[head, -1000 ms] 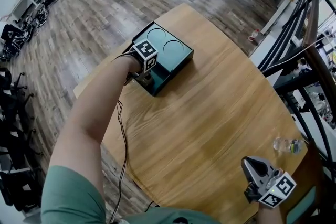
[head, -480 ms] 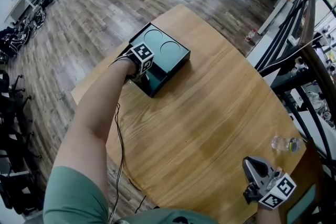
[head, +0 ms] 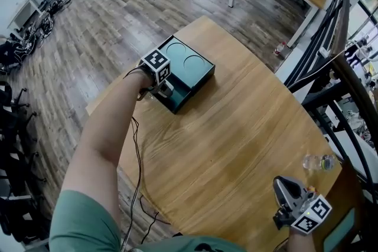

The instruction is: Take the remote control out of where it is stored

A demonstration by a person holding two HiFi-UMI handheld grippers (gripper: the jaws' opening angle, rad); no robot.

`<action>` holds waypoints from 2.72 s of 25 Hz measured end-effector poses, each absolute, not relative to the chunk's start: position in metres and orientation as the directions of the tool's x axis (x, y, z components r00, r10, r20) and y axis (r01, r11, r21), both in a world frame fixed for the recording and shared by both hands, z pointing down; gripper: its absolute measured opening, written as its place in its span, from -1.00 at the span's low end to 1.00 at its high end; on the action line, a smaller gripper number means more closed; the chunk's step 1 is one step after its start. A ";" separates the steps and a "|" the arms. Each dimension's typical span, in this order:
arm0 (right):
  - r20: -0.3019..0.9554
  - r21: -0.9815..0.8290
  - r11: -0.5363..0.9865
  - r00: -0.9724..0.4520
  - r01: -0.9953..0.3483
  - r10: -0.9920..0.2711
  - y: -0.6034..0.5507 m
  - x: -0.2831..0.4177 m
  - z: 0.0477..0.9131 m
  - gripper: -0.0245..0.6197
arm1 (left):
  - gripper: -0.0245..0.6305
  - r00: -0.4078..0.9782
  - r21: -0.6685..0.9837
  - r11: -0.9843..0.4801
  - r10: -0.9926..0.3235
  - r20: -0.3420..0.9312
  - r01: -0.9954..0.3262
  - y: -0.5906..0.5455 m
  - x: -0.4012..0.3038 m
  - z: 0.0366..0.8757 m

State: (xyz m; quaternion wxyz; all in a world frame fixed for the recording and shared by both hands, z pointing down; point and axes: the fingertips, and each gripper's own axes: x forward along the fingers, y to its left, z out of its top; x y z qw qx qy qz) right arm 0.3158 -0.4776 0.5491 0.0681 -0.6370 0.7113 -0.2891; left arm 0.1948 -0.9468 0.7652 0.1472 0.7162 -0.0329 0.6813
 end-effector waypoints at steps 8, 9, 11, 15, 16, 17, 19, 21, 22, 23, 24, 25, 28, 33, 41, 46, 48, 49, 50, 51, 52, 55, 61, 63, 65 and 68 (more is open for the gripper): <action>0.252 -0.472 0.036 -0.174 -0.881 -0.952 -0.471 0.306 0.529 -0.92 | 0.73 0.233 0.229 -0.942 0.172 0.957 -0.245 -0.934 0.186 0.710; 0.254 -0.471 0.031 -0.169 -0.882 -0.952 -0.468 0.305 0.528 -0.92 | 0.73 0.263 0.246 -0.939 0.181 0.948 -0.240 -0.929 0.186 0.703; 0.254 -0.467 0.024 -0.160 -0.884 -0.954 -0.460 0.302 0.527 -0.92 | 0.73 0.331 0.284 -0.933 0.203 0.922 -0.221 -0.915 0.187 0.688; 0.245 -0.461 0.020 -0.148 -0.887 -0.958 -0.438 0.290 0.523 -0.92 | 0.73 0.430 0.334 -0.925 0.232 0.873 -0.180 -0.875 0.185 0.662; 0.241 -0.460 0.020 -0.147 -0.888 -0.959 -0.432 0.288 0.522 -0.92 | 0.73 0.448 0.338 -0.926 0.233 0.863 -0.170 -0.865 0.184 0.656; 0.237 -0.457 0.022 -0.145 -0.889 -0.961 -0.426 0.287 0.519 -0.92 | 0.73 0.468 0.345 -0.925 0.237 0.851 -0.159 -0.853 0.185 0.649; 0.227 -0.449 0.026 -0.142 -0.893 -0.963 -0.415 0.284 0.514 -0.92 | 0.73 0.515 0.367 -0.920 0.250 0.820 -0.137 -0.832 0.185 0.633; 0.215 -0.442 0.027 -0.135 -0.897 -0.967 -0.403 0.281 0.507 -0.92 | 0.73 0.565 0.394 -0.912 0.268 0.780 -0.112 -0.809 0.185 0.616; 0.208 -0.439 0.027 -0.131 -0.898 -0.969 -0.397 0.280 0.503 -0.92 | 0.73 0.593 0.409 -0.907 0.278 0.756 -0.097 -0.797 0.184 0.606; 0.201 -0.436 0.027 -0.127 -0.900 -0.971 -0.390 0.279 0.500 -0.92 | 0.73 0.621 0.425 -0.902 0.289 0.729 -0.078 -0.783 0.185 0.595; 0.193 -0.432 0.029 -0.124 -0.901 -0.973 -0.382 0.279 0.496 -0.92 | 0.73 0.649 0.441 -0.896 0.302 0.698 -0.057 -0.768 0.185 0.585; 0.185 -0.429 0.031 -0.121 -0.903 -0.975 -0.373 0.278 0.492 -0.92 | 0.73 0.675 0.455 -0.890 0.315 0.667 -0.034 -0.751 0.186 0.574; 0.155 -0.418 0.039 -0.113 -0.908 -0.981 -0.342 0.277 0.479 -0.92 | 0.73 0.753 0.485 -0.874 0.337 0.566 0.027 -0.694 0.183 0.542; 0.084 -0.398 0.069 -0.112 -0.915 -0.990 -0.263 0.278 0.453 -0.92 | 0.73 0.898 0.511 -0.855 0.288 0.333 0.084 -0.562 0.164 0.482; 0.009 -0.338 0.183 -0.198 -0.923 -0.980 -0.126 0.259 0.395 -0.92 | 0.73 0.981 0.496 -0.860 0.176 0.078 0.115 -0.308 0.093 0.408; -0.053 -0.346 0.248 -0.245 -0.905 -0.968 -0.074 0.244 0.370 -0.92 | 0.73 0.994 0.464 -0.880 0.109 -0.002 0.097 -0.205 0.048 0.380; -0.078 -0.348 0.270 -0.259 -0.898 -0.963 -0.062 0.241 0.360 -0.92 | 0.73 0.995 0.442 -0.891 0.096 -0.032 0.100 -0.177 0.035 0.364; -0.088 -0.346 0.281 -0.267 -0.895 -0.960 -0.057 0.238 0.356 -0.92 | 0.73 0.995 0.433 -0.896 0.089 -0.046 0.100 -0.165 0.028 0.357; -0.096 -0.341 0.293 -0.277 -0.893 -0.956 -0.052 0.234 0.353 -0.92 | 0.73 0.995 0.427 -0.899 0.079 -0.063 0.099 -0.155 0.021 0.351; -0.103 -0.336 0.304 -0.286 -0.891 -0.953 -0.049 0.230 0.350 -0.92 | 0.73 0.994 0.423 -0.901 0.069 -0.084 0.099 -0.145 0.014 0.345; -0.110 -0.332 0.316 -0.296 -0.889 -0.949 -0.047 0.226 0.347 -0.92 | 0.73 0.992 0.420 -0.902 0.060 -0.111 0.102 -0.138 0.007 0.340; -0.128 -0.327 0.345 -0.320 -0.880 -0.939 -0.050 0.216 0.339 -0.92 | 0.73 0.979 0.396 -0.911 0.039 -0.200 0.117 -0.123 -0.013 0.324; -0.149 -0.306 0.374 -0.344 -0.876 -0.927 -0.060 0.187 0.329 -0.92 | 0.73 0.952 0.340 -0.936 -0.016 -0.306 0.093 -0.115 -0.057 0.327; -0.146 -0.294 0.379 -0.351 -0.877 -0.925 -0.056 0.191 0.318 -0.92 | 0.73 0.948 0.328 -0.939 -0.010 -0.319 0.101 -0.104 -0.054 0.321; -0.137 -0.287 0.379 -0.354 -0.880 -0.925 -0.054 0.197 0.309 -0.92 | 0.73 0.942 0.327 -0.937 0.007 -0.335 0.124 -0.097 -0.046 0.313; -0.125 -0.278 0.369 -0.348 -0.887 -0.929 -0.055 0.203 0.307 -0.92 | 0.73 0.937 0.324 -0.933 0.038 -0.347 0.158 -0.093 -0.038 0.310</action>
